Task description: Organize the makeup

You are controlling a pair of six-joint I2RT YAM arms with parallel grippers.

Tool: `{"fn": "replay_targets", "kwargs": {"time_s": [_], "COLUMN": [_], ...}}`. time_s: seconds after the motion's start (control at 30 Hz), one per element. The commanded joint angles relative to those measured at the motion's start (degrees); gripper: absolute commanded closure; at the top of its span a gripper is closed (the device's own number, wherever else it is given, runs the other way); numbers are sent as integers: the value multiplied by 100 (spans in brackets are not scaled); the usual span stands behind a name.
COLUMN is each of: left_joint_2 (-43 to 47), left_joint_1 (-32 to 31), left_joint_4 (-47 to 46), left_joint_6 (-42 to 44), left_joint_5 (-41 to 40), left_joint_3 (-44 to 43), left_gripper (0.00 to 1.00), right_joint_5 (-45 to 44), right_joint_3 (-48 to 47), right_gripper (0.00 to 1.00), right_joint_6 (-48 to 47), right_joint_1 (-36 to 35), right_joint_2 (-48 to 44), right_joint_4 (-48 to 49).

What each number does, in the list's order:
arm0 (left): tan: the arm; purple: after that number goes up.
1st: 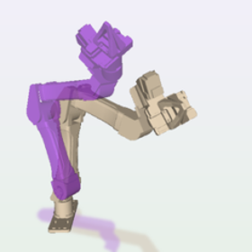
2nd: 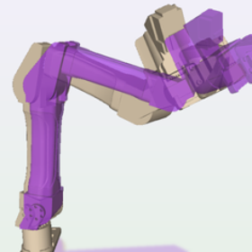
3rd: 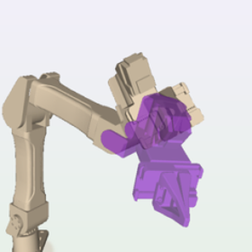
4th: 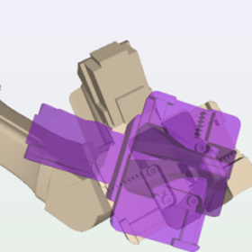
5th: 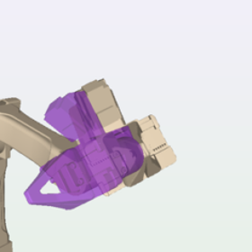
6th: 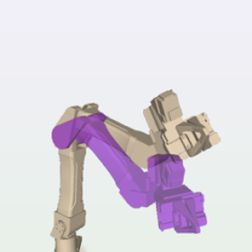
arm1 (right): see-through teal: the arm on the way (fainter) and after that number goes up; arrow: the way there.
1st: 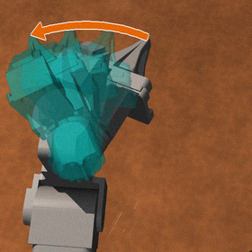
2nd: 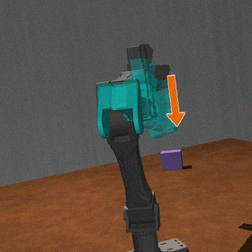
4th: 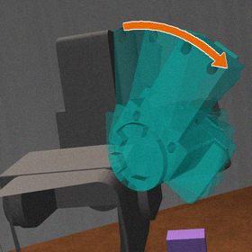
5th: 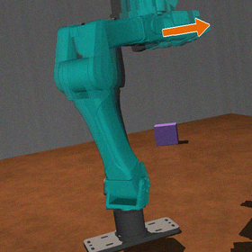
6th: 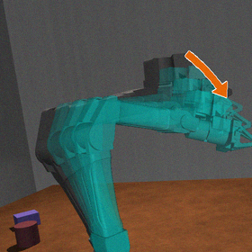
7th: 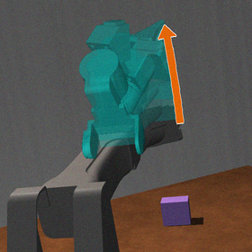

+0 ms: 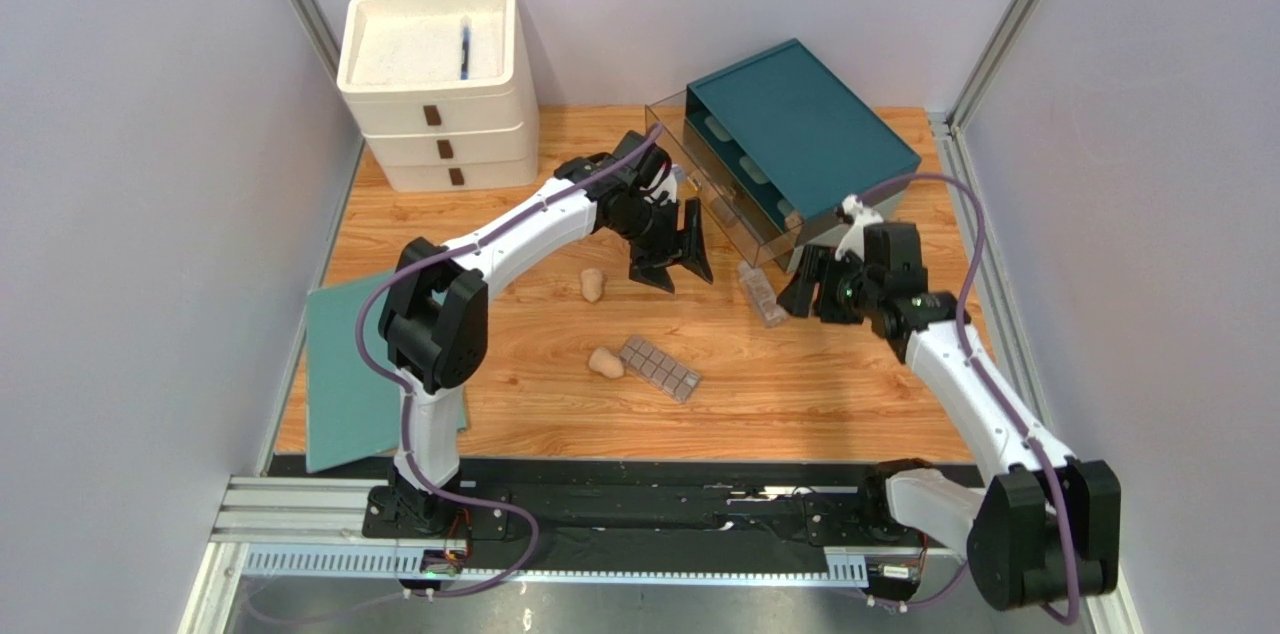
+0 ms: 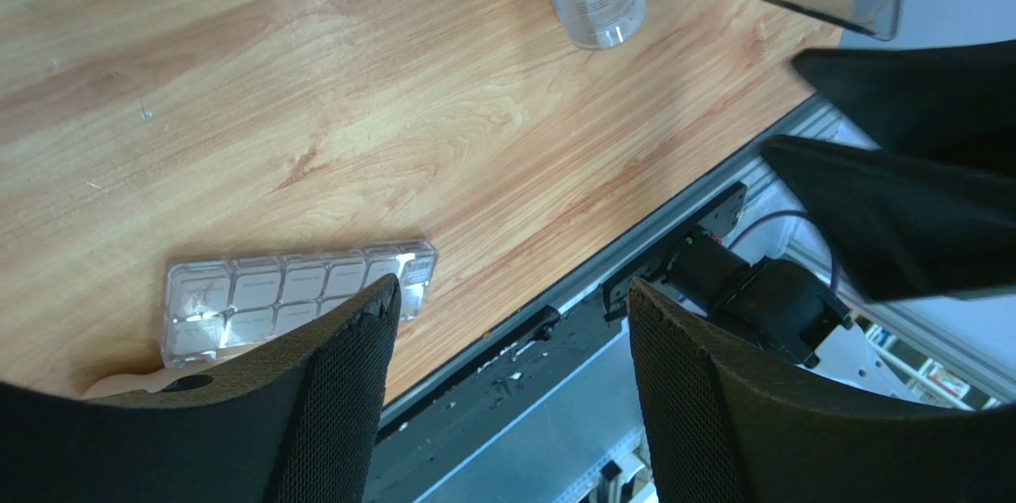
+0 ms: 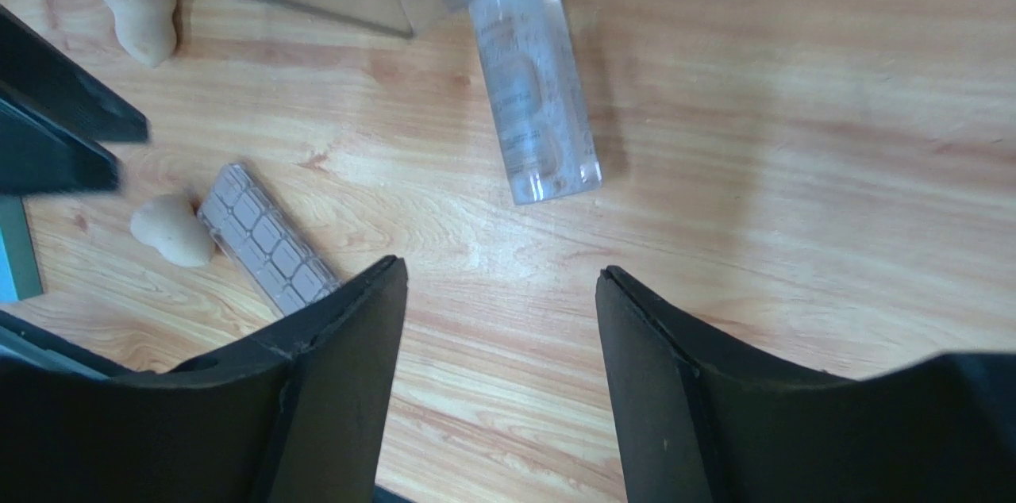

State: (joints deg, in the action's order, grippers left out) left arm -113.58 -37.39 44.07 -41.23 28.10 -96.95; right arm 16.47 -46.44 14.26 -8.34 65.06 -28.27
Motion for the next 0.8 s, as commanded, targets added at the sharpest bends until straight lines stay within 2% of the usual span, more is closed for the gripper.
{"fn": "replay_targets", "kwargs": {"time_s": [0.0, 0.07, 0.1, 0.17, 0.3, 0.5, 0.77], "left_joint_2": [161, 152, 152, 152, 196, 328, 372], "left_joint_1": [178, 310, 354, 407, 495, 548, 636], "left_joint_4": [128, 110, 101, 75, 31, -224, -259], "left_joint_6": [352, 405, 432, 493, 651, 608, 599], "left_joint_5": [178, 292, 354, 521, 775, 1004, 1084], "left_joint_3": [-299, -281, -272, -246, -88, 263, 238], "left_gripper": [25, 25, 26, 26, 27, 28, 28], "right_joint_5": [-28, -205, -449, -906, -1838, -2779, -2816], "right_joint_3": [1377, 1872, 2145, 2708, 3079, 2798, 2105], "right_gripper": [36, 35, 35, 35, 34, 32, 32], "right_joint_6": [305, 497, 533, 656, 964, 763, 666], "right_joint_1": [-307, -571, -668, -966, -1143, -1548, -1583], "right_joint_2": [-853, -1317, -1459, -1627, -1418, -540, 708], "right_joint_4": [2004, 2613, 3217, 3608, 4144, 4189, 4427]}}
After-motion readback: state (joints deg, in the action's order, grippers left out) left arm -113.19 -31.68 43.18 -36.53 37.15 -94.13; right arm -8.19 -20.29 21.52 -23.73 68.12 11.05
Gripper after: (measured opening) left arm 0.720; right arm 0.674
